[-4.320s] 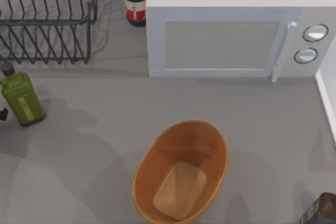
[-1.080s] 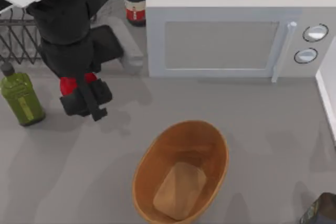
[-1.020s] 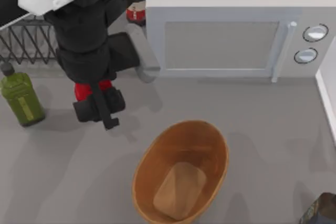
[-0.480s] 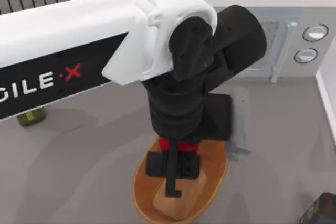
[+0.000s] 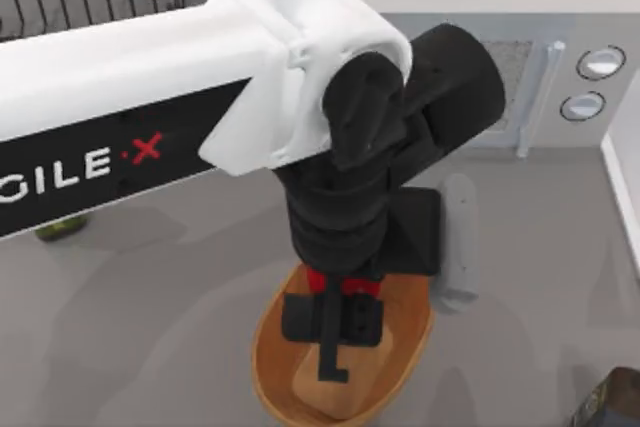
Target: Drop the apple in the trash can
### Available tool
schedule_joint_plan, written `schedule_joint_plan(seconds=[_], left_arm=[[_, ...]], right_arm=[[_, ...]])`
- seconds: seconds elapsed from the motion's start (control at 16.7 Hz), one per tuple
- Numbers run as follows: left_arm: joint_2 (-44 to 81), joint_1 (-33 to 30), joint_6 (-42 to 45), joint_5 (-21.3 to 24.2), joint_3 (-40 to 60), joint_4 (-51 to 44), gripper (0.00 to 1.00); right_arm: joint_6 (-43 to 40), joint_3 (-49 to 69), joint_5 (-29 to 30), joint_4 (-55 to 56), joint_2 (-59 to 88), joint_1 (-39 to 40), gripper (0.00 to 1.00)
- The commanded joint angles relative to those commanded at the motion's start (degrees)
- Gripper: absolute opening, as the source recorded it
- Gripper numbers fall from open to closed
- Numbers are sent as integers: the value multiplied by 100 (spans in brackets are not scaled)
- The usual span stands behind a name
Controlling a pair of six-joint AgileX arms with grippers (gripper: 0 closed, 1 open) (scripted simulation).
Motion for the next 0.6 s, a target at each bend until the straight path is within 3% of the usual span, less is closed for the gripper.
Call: schedule_joint_plan(seconds=[0.6], left_arm=[[287, 41, 71, 13, -907, 1153, 0]], right_arm=[[0, 0, 0, 0, 0, 0, 100]])
